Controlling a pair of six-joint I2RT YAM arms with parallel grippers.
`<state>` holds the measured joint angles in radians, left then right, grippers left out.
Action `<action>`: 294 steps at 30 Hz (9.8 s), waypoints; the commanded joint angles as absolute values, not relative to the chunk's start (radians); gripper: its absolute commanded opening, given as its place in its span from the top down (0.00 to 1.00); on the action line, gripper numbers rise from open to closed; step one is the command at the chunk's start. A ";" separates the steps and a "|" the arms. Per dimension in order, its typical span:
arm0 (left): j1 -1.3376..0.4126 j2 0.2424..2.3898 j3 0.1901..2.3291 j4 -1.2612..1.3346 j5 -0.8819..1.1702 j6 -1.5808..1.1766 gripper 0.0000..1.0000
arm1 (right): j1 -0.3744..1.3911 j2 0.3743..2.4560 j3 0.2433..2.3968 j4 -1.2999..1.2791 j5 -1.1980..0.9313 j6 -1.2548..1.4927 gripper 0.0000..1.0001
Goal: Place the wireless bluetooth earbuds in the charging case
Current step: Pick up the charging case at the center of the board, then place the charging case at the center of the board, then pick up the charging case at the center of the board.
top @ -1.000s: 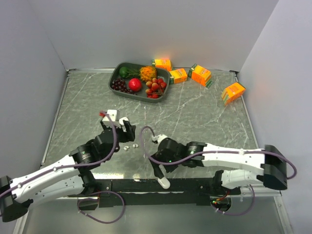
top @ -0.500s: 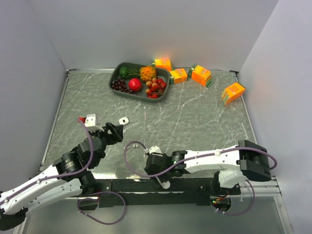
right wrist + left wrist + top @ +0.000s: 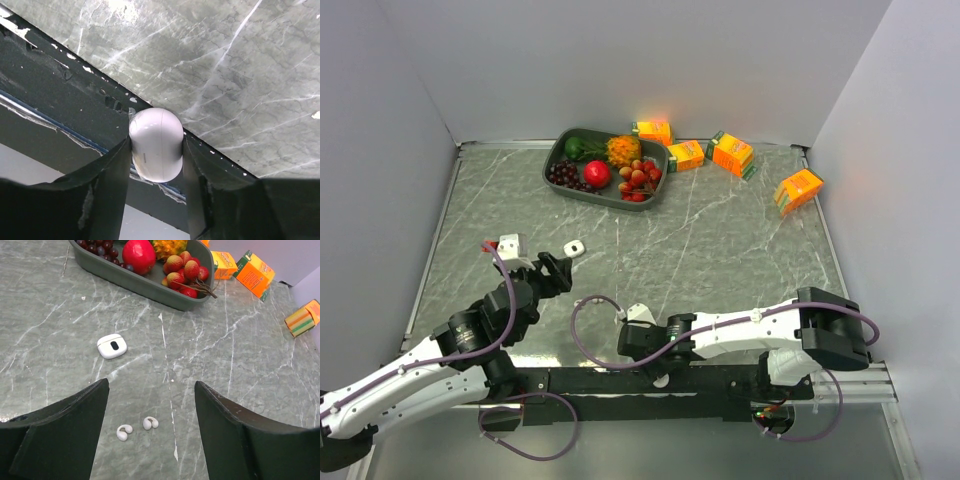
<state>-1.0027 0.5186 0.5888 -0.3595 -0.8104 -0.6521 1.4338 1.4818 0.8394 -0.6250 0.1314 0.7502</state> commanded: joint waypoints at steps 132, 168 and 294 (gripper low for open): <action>-0.939 1.370 0.474 0.327 -0.032 -0.787 0.99 | 0.647 1.622 0.986 -0.221 -0.057 0.600 1.00; -0.914 1.511 0.594 0.342 -0.043 -0.756 0.99 | 0.693 1.643 0.920 -0.230 -0.092 0.588 1.00; -1.018 0.907 0.231 0.833 -0.035 -0.154 0.99 | 0.641 0.874 0.971 -0.571 -0.265 0.503 0.09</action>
